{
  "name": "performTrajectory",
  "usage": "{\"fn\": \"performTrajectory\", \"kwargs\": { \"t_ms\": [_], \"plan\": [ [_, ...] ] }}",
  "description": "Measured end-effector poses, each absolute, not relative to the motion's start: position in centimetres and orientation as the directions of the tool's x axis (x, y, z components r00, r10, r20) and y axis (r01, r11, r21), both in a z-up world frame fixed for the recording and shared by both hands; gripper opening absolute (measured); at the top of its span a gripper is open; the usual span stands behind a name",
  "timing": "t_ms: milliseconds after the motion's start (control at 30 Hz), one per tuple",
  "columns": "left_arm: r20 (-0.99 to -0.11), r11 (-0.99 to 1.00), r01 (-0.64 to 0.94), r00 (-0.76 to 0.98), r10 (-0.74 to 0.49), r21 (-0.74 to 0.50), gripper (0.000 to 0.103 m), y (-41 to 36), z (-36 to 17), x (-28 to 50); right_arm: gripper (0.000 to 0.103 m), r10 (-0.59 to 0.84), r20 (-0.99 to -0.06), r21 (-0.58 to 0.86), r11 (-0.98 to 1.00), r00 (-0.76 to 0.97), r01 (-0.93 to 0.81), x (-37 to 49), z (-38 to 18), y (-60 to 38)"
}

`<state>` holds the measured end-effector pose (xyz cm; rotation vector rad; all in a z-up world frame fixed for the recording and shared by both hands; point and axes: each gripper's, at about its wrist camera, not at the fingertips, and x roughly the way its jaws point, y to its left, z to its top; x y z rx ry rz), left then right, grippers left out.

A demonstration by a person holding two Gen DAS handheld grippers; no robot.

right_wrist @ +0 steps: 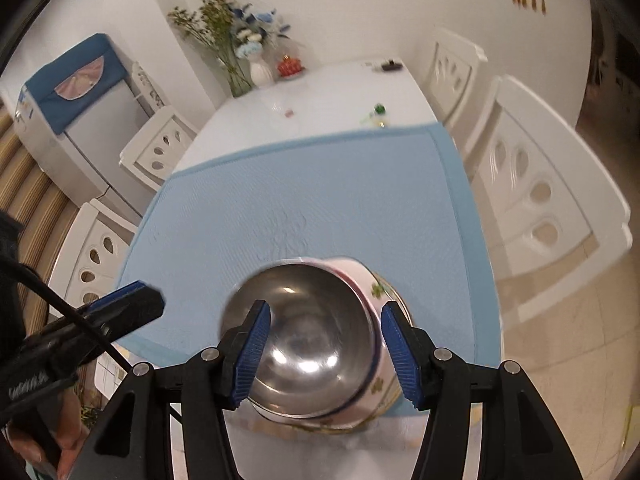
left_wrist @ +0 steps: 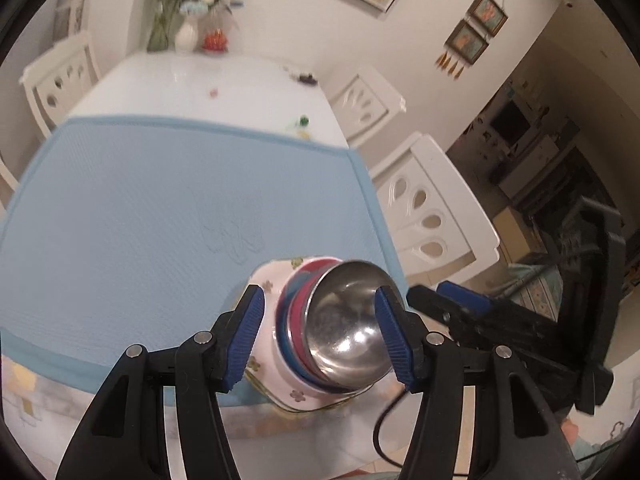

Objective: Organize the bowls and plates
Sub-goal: 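Lower the bowl stack onto the forest-print plate with both grippers, then open both grippers and pull them back from the stacked dishes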

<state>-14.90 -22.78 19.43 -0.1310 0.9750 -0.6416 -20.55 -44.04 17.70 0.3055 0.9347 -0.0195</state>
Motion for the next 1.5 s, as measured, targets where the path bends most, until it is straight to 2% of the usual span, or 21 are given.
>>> {"fn": "performTrajectory", "kwargs": {
  "t_ms": [233, 433, 600, 733, 900, 967, 1033, 1067, 1167, 1300, 1500],
  "plan": [
    [-0.697, 0.835, 0.377, 0.465, -0.546, -0.402, 0.055, -16.7, 20.4, -18.4, 0.056, 0.092, -0.772, 0.204, 0.973, 0.629, 0.107, -20.5, 20.0, -40.1],
    [-0.686, 0.864, 0.28, 0.527, -0.502, -0.418, 0.055, -10.0, 20.8, -22.9, 0.056, 0.147, -0.783, 0.273, 0.954, 0.604, 0.122, -21.4, 20.3, -36.4],
    [-0.69, 0.868, 0.26, 0.528, -0.494, -0.423, 0.055, -7.3, 20.3, -25.4, 0.056, 0.12, -0.757, 0.261, 0.957, 0.643, 0.129, -24.5, 21.2, -33.0],
    [-0.674, 0.859, 0.306, 0.533, -0.511, -0.41, 0.055, -7.2, 21.0, -26.9, 0.057, 0.108, -0.733, 0.255, 0.959, 0.672, 0.124, -27.9, 22.0, -30.7],
    [-0.65, 0.872, 0.373, 0.584, -0.486, -0.317, 0.056, -7.2, 23.0, -28.5, 0.058, 0.022, -0.721, 0.193, 0.966, 0.693, 0.171, -31.6, 23.6, -29.3],
    [-0.627, 0.865, 0.396, 0.599, -0.498, -0.308, 0.061, -7.2, 23.7, -28.5, 0.061, -0.023, -0.714, 0.165, 0.966, 0.699, 0.2, -33.1, 24.4, -29.3],
    [-0.603, 0.852, 0.412, 0.605, -0.52, -0.321, 0.062, -7.3, 24.4, -28.2, 0.075, -0.07, -0.708, 0.134, 0.964, 0.703, 0.231, -34.3, 25.0, -29.5],
    [-0.593, 0.847, 0.42, 0.607, -0.53, -0.327, 0.062, -7.4, 24.8, -28.3, 0.077, -0.091, -0.7, 0.123, 0.961, 0.708, 0.246, -34.9, 25.4, -29.7],
    [-0.564, 0.841, 0.447, 0.627, -0.537, -0.304, 0.062, -8.1, 25.9, -28.7, 0.078, -0.134, -0.68, 0.115, 0.951, 0.72, 0.286, -36.3, 26.1, -30.3],
    [-0.585, 0.875, 0.44, 0.663, -0.467, -0.201, 0.062, -10.1, 26.3, -29.5, 0.078, -0.134, -0.691, 0.125, 0.946, 0.711, 0.301, -36.6, 25.8, -30.7],
    [-0.616, 0.872, 0.448, 0.636, -0.465, -0.196, 0.062, -12.7, 25.7, -29.6, 0.078, -0.162, -0.739, 0.079, 0.943, 0.653, 0.324, -35.7, 24.6, -32.2]
  ]
}}
